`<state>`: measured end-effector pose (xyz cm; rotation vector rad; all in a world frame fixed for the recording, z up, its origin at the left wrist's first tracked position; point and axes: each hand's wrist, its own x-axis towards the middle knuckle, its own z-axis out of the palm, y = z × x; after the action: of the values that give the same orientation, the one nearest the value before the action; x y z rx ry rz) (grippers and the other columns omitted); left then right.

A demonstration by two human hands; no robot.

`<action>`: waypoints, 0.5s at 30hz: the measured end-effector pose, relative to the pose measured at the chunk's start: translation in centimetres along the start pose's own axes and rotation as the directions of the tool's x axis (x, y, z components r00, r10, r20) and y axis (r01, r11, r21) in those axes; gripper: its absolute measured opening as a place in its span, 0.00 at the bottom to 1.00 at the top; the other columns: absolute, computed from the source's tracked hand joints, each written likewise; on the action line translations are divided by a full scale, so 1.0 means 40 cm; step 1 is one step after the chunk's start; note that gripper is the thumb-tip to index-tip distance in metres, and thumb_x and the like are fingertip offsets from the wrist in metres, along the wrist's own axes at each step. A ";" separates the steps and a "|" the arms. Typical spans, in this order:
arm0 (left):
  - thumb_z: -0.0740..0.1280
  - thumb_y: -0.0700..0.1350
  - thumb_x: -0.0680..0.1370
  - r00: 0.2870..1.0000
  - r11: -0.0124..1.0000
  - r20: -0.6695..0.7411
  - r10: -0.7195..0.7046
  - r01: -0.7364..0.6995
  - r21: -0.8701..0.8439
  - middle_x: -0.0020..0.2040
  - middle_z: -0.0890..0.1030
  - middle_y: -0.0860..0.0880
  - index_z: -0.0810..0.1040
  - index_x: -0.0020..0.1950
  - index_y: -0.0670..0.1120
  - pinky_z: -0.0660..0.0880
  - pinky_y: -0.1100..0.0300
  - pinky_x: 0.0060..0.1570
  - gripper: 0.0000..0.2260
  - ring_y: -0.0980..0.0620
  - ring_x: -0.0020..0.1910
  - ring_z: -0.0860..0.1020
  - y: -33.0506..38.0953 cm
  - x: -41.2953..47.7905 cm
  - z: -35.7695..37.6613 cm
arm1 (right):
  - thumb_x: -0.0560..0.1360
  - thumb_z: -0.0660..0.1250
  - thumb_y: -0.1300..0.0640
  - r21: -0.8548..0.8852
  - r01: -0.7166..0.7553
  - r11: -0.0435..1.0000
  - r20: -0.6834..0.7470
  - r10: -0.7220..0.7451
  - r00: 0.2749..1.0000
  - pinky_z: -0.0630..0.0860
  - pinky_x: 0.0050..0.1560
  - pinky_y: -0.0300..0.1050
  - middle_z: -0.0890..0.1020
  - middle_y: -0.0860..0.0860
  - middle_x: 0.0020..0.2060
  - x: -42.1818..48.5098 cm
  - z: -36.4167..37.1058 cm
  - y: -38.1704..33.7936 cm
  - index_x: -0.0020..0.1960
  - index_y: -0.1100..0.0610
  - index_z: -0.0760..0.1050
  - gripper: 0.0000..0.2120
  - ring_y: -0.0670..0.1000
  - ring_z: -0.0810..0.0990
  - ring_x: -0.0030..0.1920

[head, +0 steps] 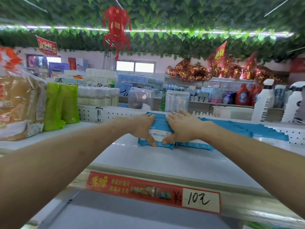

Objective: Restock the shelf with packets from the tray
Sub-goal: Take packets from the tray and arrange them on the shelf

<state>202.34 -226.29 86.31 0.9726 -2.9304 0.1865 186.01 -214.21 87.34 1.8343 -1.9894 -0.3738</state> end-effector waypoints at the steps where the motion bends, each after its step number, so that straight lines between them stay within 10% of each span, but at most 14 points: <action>1: 0.78 0.71 0.64 1.000 1.000 0.001 -0.002 0.002 0.004 0.64 0.76 0.50 0.65 0.72 0.49 0.76 0.50 0.62 0.46 0.49 0.58 0.75 0.000 0.008 0.001 | 0.73 0.58 0.21 -0.004 0.002 1.000 -0.002 -0.002 1.000 0.45 0.82 0.57 0.59 0.57 0.82 0.004 0.002 0.001 0.83 0.61 0.52 0.55 0.57 0.54 0.82; 15: 0.78 0.64 0.69 0.994 1.000 0.106 -0.002 -0.001 0.031 0.84 0.56 0.48 0.45 0.85 0.46 0.58 0.51 0.78 0.58 0.46 0.79 0.61 -0.036 -0.021 -0.038 | 0.69 0.65 0.22 0.054 0.091 0.994 -0.007 -0.091 0.996 0.44 0.82 0.59 0.58 0.55 0.82 -0.010 0.017 0.035 0.83 0.59 0.51 0.58 0.56 0.53 0.82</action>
<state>203.88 -226.72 87.88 1.0185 -3.0314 0.1863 184.48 -213.70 87.34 1.9623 -1.9356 -0.3450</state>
